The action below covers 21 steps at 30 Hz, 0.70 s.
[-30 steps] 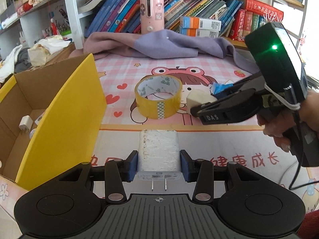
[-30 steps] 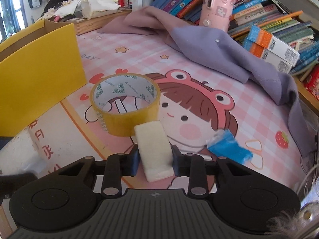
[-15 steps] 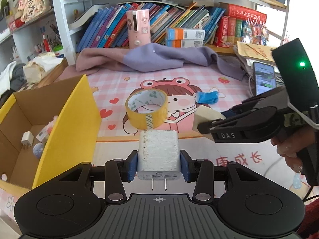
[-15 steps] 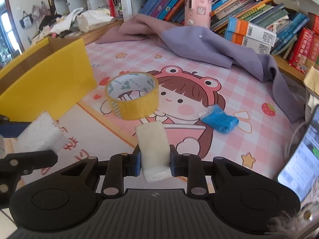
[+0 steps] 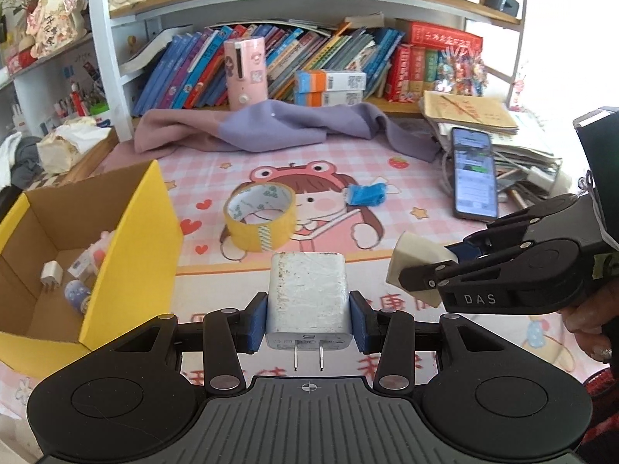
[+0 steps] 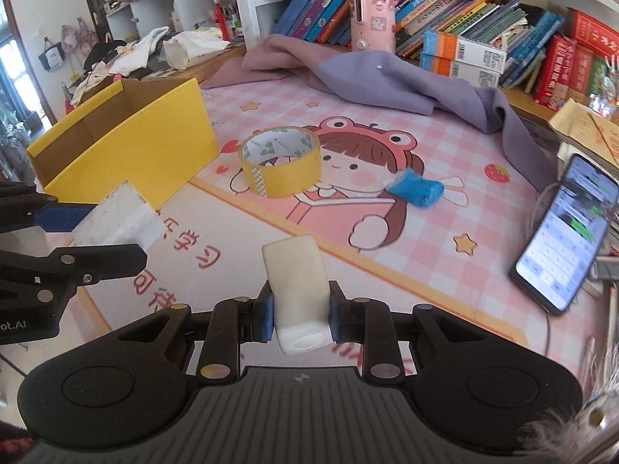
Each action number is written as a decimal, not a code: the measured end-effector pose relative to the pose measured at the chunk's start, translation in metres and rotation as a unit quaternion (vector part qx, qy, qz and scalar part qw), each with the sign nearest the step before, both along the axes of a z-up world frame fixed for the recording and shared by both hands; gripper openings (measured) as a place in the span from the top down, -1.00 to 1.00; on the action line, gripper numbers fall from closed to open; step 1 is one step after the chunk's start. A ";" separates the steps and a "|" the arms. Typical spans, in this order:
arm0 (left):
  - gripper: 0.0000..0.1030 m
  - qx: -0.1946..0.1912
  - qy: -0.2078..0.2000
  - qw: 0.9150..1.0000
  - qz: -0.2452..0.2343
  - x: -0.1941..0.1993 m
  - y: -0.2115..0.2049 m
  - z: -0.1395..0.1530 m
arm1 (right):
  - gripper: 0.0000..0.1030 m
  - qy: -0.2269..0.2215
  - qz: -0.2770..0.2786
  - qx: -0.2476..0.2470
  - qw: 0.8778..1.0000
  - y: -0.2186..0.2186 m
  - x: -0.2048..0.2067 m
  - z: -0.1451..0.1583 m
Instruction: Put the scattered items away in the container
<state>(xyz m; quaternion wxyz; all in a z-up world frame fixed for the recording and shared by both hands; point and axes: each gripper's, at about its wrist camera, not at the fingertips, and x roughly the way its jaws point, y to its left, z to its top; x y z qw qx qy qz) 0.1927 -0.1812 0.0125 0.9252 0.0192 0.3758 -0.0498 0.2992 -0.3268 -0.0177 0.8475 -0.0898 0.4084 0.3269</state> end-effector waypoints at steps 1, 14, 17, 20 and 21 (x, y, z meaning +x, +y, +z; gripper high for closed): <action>0.18 -0.004 -0.002 1.000 -0.006 -0.003 0.000 0.000 | 0.53 -0.001 -0.003 -0.002 1.000 -0.001 -0.004 0.001; 0.18 -0.038 -0.042 0.995 -0.080 -0.051 0.030 0.005 | 0.53 -0.038 -0.088 -0.021 0.995 0.012 -0.074 0.021; 0.18 -0.043 -0.044 0.994 -0.086 -0.069 0.047 0.007 | 0.54 -0.045 -0.103 -0.021 0.993 0.024 -0.097 0.026; 0.18 -0.049 -0.046 0.994 -0.086 -0.092 0.066 0.009 | 0.54 -0.052 -0.122 -0.013 0.991 0.036 -0.125 0.031; 0.18 -0.051 -0.046 0.994 -0.086 -0.099 0.072 0.009 | 0.54 -0.053 -0.127 -0.011 0.990 0.041 -0.134 0.032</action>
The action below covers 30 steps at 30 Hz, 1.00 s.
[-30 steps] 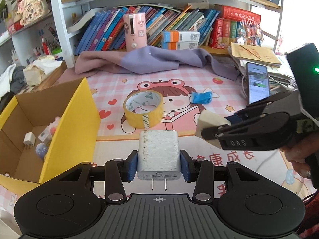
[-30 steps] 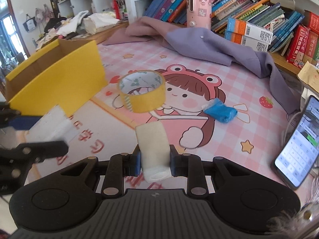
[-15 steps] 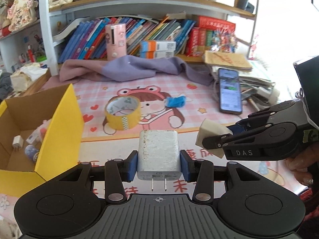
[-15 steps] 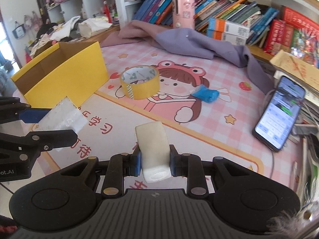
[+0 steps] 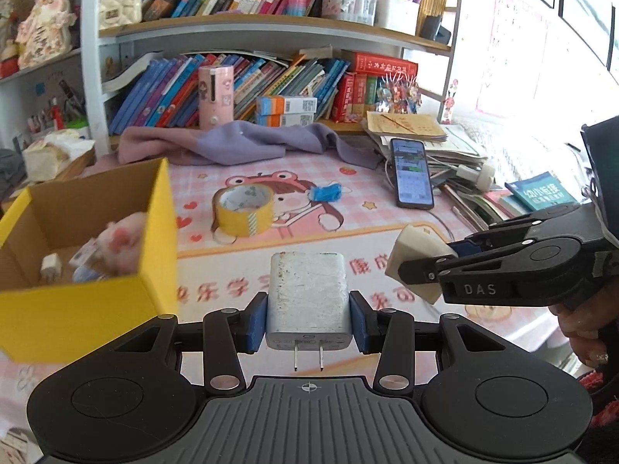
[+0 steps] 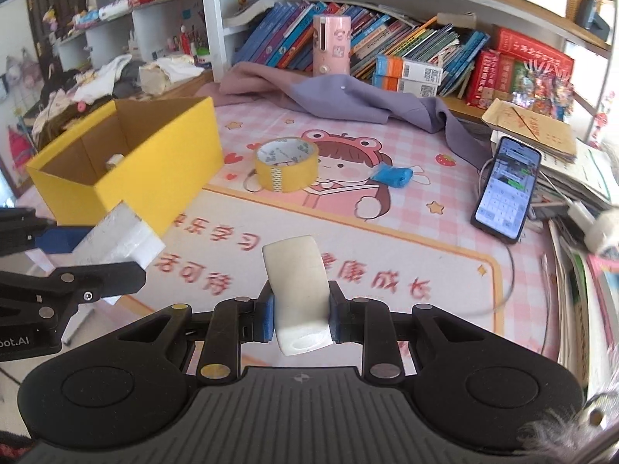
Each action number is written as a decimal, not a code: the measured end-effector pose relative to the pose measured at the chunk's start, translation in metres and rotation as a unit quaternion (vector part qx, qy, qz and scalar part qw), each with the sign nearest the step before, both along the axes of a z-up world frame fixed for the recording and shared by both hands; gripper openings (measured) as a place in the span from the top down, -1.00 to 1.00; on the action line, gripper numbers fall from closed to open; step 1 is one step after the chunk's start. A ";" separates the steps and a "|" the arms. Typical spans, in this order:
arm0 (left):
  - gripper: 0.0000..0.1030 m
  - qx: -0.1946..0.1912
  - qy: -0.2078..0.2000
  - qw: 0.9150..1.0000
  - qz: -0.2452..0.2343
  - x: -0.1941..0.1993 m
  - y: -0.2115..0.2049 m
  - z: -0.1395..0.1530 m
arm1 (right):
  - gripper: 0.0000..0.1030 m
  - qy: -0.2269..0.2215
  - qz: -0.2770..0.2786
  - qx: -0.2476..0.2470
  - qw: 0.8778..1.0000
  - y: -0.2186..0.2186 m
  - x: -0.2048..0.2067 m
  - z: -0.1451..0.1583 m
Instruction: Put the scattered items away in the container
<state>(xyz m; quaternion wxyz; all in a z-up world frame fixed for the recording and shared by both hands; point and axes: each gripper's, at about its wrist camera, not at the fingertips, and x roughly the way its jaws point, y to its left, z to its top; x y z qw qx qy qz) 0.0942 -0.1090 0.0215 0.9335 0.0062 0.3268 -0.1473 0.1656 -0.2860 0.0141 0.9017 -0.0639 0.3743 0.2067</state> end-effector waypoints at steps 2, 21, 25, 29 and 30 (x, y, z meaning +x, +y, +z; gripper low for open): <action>0.18 -0.002 0.000 1.000 0.000 -0.013 0.012 0.000 | 0.54 0.001 -0.006 0.001 1.000 0.011 -0.016 0.001; 0.18 0.003 -0.023 1.000 0.018 -0.087 0.085 0.009 | 0.54 -0.026 0.014 0.005 1.000 0.092 -0.111 0.013; 0.18 0.000 -0.027 0.999 0.025 -0.096 0.094 0.010 | 0.54 -0.036 0.029 -0.001 0.999 0.103 -0.118 0.018; 0.18 -0.003 -0.032 0.999 0.033 -0.102 0.102 0.011 | 0.55 -0.042 0.052 -0.011 0.998 0.117 -0.127 0.019; 0.18 -0.003 -0.032 0.999 0.034 -0.104 0.104 0.011 | 0.55 -0.043 0.056 -0.012 0.997 0.119 -0.129 0.019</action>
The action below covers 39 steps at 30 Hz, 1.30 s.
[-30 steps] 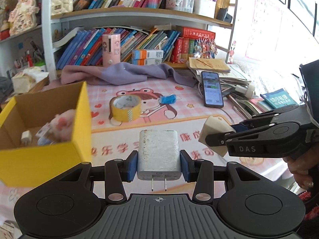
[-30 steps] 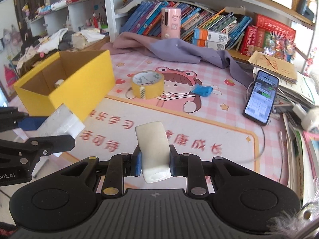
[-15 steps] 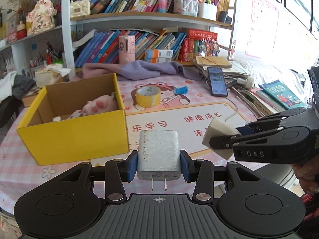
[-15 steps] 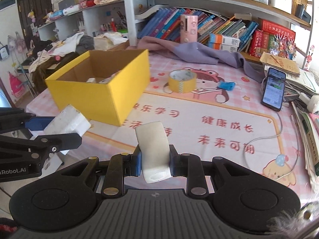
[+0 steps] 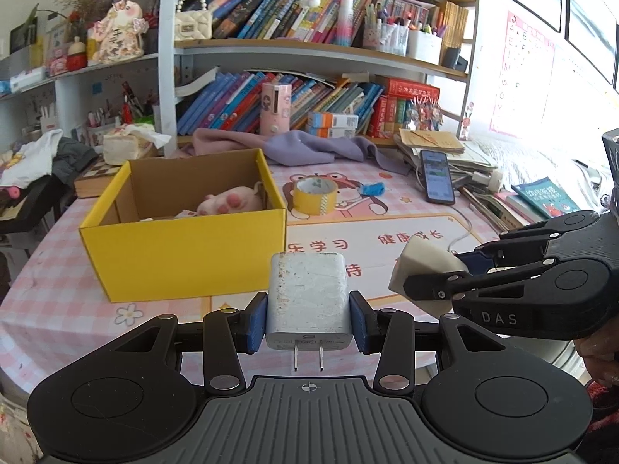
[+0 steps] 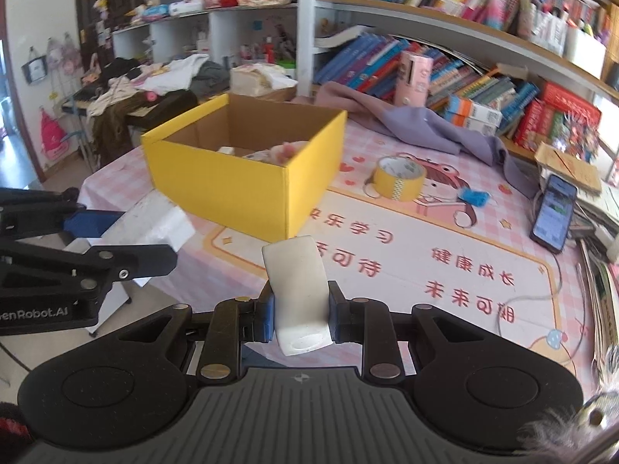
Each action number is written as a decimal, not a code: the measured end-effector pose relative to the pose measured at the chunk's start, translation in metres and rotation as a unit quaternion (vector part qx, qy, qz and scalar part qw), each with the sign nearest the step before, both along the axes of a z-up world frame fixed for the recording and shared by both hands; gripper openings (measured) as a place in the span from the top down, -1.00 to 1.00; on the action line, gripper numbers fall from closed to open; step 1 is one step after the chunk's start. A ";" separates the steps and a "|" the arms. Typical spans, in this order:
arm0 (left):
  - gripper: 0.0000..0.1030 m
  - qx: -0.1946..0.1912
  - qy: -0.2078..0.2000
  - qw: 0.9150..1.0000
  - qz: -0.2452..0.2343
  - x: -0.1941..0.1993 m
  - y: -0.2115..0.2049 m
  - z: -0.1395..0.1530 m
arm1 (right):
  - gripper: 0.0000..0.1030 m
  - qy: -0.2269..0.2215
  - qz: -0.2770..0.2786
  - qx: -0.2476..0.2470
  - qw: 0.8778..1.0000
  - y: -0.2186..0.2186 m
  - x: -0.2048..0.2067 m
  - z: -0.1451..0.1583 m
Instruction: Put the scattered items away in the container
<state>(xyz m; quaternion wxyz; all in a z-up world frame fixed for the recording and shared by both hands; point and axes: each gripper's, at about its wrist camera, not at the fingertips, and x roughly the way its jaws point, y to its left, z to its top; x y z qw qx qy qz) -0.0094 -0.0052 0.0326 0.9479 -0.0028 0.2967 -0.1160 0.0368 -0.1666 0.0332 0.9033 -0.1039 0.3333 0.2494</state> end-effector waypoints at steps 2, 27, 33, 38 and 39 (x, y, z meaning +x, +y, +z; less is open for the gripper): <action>0.18 0.001 0.001 1.000 0.002 -0.003 0.003 -0.001 | 0.55 0.001 0.004 0.000 1.000 0.004 -0.002 0.001; 0.18 0.003 -0.004 0.996 0.087 -0.027 0.064 0.002 | 0.55 0.006 0.102 0.008 0.995 0.077 -0.005 0.002; 0.18 0.000 -0.010 0.996 0.092 -0.028 0.068 0.002 | 0.55 0.004 0.112 0.004 0.994 0.086 -0.006 0.003; 0.18 0.001 -0.008 0.995 0.102 -0.024 0.072 0.003 | 0.55 0.007 0.110 0.003 0.994 0.085 -0.005 0.003; 0.18 0.003 -0.006 0.995 0.101 -0.024 0.072 0.002 | 0.55 0.008 0.109 0.004 0.994 0.085 -0.005 0.003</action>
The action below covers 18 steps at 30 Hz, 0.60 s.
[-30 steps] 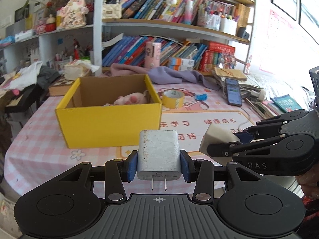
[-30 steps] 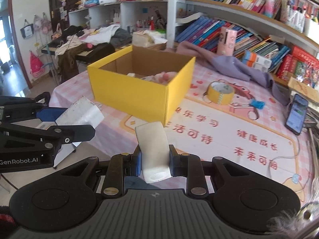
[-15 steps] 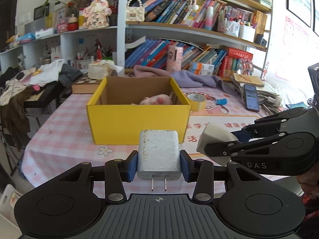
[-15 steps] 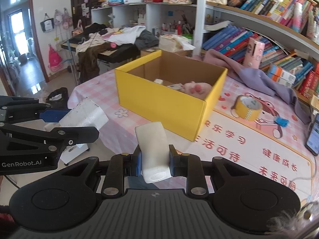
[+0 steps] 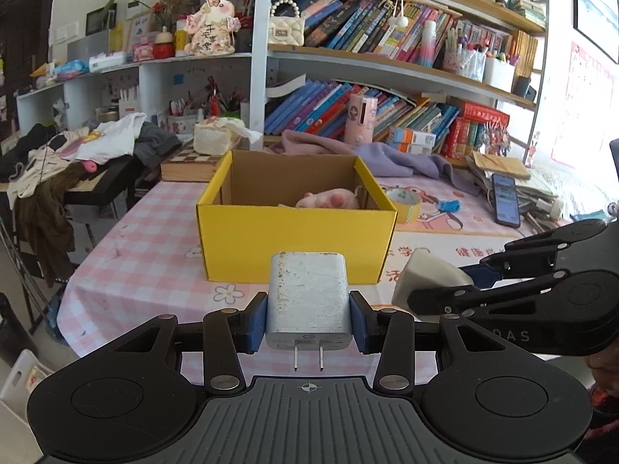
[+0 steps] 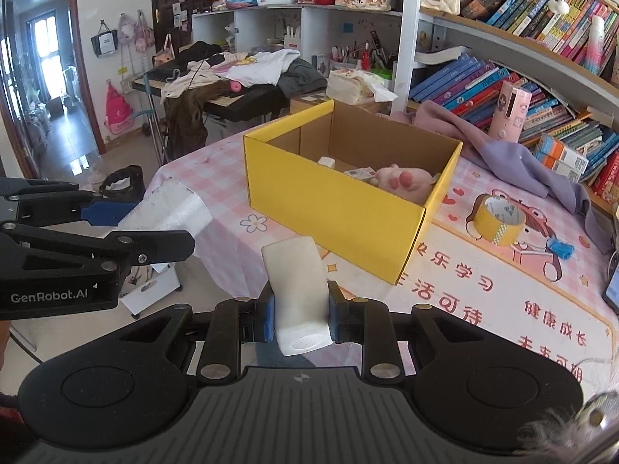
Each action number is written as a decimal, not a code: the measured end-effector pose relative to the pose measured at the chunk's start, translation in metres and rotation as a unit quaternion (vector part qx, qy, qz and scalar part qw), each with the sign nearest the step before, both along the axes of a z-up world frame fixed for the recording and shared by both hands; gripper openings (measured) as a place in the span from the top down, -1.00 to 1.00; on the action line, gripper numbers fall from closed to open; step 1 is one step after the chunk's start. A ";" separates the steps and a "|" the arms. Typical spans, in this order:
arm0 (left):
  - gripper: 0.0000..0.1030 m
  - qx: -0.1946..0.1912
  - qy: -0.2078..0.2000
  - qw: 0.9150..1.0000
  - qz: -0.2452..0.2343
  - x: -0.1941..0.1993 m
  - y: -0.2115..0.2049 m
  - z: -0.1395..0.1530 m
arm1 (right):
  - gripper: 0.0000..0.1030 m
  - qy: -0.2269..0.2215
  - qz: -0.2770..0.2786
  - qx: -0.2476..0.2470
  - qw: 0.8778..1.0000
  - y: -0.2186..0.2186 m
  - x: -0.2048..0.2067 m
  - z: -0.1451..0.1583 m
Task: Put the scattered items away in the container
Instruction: 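Lower white charger with left gripper while right gripper lowers soap bar into box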
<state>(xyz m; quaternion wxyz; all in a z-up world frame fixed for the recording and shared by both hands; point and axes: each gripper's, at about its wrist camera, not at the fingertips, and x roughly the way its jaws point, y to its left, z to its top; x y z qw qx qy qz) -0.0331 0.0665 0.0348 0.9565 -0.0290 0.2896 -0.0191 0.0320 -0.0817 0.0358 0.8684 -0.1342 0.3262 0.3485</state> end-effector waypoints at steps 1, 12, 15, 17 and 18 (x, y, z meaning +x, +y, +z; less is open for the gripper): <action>0.18 0.001 0.002 1.000 -0.002 0.000 0.000 0.000 | 0.55 -0.001 -0.002 0.001 1.000 0.000 0.000 0.001; 0.18 0.000 0.012 1.000 -0.006 -0.003 0.003 -0.004 | 0.55 0.015 -0.002 -0.002 1.000 0.005 0.000 -0.003; 0.18 -0.001 0.014 1.000 0.003 -0.002 0.008 -0.005 | 0.55 0.014 0.008 -0.004 1.000 0.010 0.000 -0.003; 0.18 -0.002 0.015 1.000 0.008 -0.001 0.010 -0.005 | 0.55 0.014 0.012 -0.003 1.000 0.013 0.002 -0.003; 0.18 -0.002 0.016 1.000 0.011 -0.001 0.011 -0.005 | 0.55 0.014 0.012 -0.003 1.000 0.014 0.003 -0.003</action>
